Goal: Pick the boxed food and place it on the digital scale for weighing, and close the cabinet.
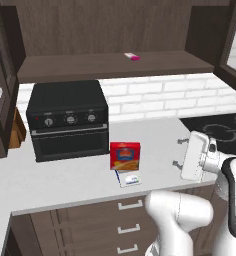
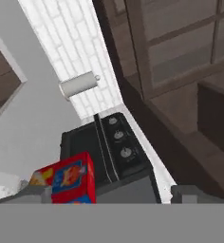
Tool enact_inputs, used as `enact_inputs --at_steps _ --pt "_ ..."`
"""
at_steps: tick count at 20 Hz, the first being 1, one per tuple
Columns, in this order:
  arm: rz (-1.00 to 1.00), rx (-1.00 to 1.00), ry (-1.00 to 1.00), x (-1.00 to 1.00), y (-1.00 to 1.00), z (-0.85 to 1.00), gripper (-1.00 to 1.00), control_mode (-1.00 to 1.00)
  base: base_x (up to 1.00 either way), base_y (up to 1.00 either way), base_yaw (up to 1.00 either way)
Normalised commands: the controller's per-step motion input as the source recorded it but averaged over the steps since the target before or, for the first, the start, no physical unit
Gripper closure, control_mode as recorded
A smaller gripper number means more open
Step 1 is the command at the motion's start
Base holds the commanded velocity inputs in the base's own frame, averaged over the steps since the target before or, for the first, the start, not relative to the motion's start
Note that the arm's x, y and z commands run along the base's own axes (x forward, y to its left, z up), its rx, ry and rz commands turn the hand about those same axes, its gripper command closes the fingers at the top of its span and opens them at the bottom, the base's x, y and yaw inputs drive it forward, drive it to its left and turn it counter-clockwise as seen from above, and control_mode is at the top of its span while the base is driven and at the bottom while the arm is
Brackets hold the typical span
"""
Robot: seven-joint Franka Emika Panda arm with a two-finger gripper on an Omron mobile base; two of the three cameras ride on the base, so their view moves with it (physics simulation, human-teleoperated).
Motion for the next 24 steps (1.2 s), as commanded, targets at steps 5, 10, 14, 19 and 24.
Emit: enact_inputs --at_steps 5,10,14,19,24 --pt "-0.15 0.02 -0.38 -0.59 -0.53 0.33 -1.00 -1.00 0.00 0.00 0.00" --pt "-0.15 0.02 -0.48 -0.50 -0.55 0.67 -1.00 -1.00 0.00 0.00 0.00" --pt "-0.16 0.08 -0.35 -0.47 -0.57 0.86 -1.00 -1.00 0.00 0.00 0.00" --pt "-0.15 0.09 -0.26 -0.43 -0.61 0.86 -1.00 -1.00 0.00 0.00 0.00" --pt "-0.11 0.06 -0.13 -0.56 -0.50 0.09 -1.00 -1.00 0.00 0.00 0.00"
